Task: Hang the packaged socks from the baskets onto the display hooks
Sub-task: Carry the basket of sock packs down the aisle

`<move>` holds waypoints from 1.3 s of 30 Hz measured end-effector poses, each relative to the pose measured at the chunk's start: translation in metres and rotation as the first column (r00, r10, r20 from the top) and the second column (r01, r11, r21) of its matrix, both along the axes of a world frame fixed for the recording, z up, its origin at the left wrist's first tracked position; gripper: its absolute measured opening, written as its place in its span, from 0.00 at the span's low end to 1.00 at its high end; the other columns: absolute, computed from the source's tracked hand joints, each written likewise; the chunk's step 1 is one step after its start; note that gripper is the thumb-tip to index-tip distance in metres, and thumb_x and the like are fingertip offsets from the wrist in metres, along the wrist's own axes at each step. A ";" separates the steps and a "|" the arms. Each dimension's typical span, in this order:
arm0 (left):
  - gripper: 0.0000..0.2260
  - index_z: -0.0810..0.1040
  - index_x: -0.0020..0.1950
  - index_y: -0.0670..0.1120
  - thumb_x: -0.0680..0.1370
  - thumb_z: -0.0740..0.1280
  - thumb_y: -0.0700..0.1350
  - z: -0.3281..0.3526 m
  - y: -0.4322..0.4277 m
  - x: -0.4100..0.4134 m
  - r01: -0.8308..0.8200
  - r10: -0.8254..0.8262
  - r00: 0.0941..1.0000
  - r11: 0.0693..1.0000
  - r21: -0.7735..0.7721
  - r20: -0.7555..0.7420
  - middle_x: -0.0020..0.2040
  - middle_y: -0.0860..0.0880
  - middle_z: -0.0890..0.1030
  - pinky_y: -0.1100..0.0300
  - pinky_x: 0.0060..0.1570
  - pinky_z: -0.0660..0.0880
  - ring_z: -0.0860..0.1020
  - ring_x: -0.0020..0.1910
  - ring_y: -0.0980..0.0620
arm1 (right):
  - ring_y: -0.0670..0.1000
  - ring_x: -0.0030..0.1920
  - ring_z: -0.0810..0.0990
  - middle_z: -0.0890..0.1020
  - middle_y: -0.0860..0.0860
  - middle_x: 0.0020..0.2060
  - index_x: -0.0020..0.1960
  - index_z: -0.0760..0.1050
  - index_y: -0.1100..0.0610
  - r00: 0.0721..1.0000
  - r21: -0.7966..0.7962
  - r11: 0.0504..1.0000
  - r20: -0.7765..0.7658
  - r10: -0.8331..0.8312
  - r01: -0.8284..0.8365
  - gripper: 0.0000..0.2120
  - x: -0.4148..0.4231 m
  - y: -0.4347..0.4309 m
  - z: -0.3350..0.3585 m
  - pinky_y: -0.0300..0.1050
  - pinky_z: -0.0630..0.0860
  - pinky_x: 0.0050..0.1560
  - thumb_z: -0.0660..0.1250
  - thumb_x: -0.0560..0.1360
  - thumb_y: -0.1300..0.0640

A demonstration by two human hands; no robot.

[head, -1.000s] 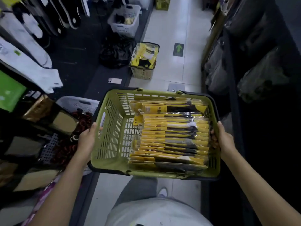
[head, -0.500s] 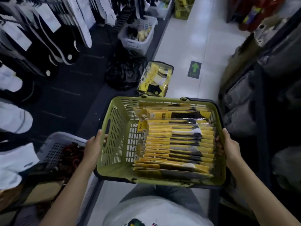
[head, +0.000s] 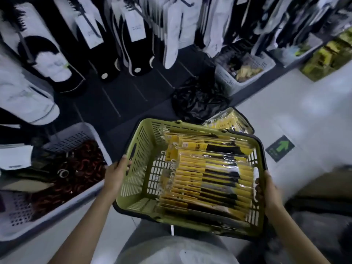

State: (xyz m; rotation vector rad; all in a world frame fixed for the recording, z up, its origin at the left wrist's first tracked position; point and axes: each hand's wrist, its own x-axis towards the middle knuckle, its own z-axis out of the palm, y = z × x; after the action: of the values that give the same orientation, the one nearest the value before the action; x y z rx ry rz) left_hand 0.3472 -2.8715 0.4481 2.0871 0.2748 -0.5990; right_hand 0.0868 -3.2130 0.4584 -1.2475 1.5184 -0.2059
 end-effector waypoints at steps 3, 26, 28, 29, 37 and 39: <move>0.19 0.81 0.51 0.40 0.81 0.58 0.53 -0.004 0.000 -0.006 -0.151 0.151 0.989 0.987 -0.061 -0.005 0.47 0.45 0.79 0.58 0.46 0.65 0.75 0.45 0.50 | 0.49 0.26 0.68 0.71 0.50 0.25 0.39 0.75 0.56 0.990 0.008 0.990 0.003 0.139 -0.139 0.23 0.034 -0.026 0.000 0.44 0.66 0.30 0.58 0.77 0.37; 0.18 0.81 0.43 0.46 0.78 0.61 0.59 -0.100 0.028 -0.089 -0.856 0.850 0.515 0.517 -0.005 -0.109 0.43 0.44 0.82 0.56 0.40 0.77 0.80 0.39 0.47 | 0.55 0.32 0.71 0.73 0.56 0.28 0.39 0.71 0.58 0.592 0.138 0.615 -0.173 0.787 -0.777 0.28 0.258 -0.049 -0.127 0.45 0.66 0.38 0.57 0.75 0.32; 0.18 0.81 0.43 0.48 0.78 0.61 0.60 -0.125 0.022 -0.100 -0.868 0.864 0.491 0.496 0.026 -0.110 0.42 0.46 0.81 0.62 0.32 0.75 0.79 0.35 0.51 | 0.55 0.29 0.71 0.73 0.55 0.26 0.32 0.70 0.58 0.559 0.167 0.585 -0.180 0.809 -0.793 0.28 0.263 -0.048 -0.152 0.48 0.68 0.37 0.57 0.77 0.36; 0.18 0.80 0.44 0.48 0.78 0.60 0.59 -0.140 0.020 -0.103 -0.873 0.870 0.480 0.486 0.032 -0.116 0.41 0.48 0.80 0.65 0.28 0.74 0.79 0.33 0.53 | 0.55 0.29 0.71 0.74 0.55 0.26 0.32 0.71 0.58 0.542 0.191 0.570 -0.180 0.821 -0.799 0.28 0.265 -0.050 -0.168 0.49 0.69 0.37 0.56 0.78 0.37; 0.19 0.80 0.53 0.43 0.80 0.59 0.56 -0.324 0.025 -0.113 -0.883 0.878 0.444 0.463 0.080 -0.180 0.48 0.44 0.79 0.63 0.31 0.70 0.75 0.36 0.55 | 0.62 0.49 0.75 0.71 0.57 0.41 0.59 0.72 0.59 0.429 0.273 0.496 -0.272 0.862 -0.824 0.26 0.257 -0.042 -0.341 0.62 0.71 0.62 0.58 0.78 0.38; 0.17 0.79 0.51 0.42 0.80 0.60 0.55 -0.369 0.029 -0.112 -0.893 0.883 0.431 0.447 0.057 -0.184 0.45 0.44 0.80 0.64 0.27 0.72 0.78 0.31 0.56 | 0.63 0.49 0.77 0.79 0.59 0.44 0.50 0.77 0.60 0.446 0.312 0.515 -0.268 0.854 -0.798 0.26 0.251 -0.039 -0.383 0.64 0.72 0.62 0.59 0.76 0.37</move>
State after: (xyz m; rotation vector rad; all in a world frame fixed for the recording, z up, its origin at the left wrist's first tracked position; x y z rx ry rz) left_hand 0.2351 -2.8421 0.0794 1.4926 1.3785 -0.1118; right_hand 0.3375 -3.2519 0.0752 -1.8512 1.0087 0.8629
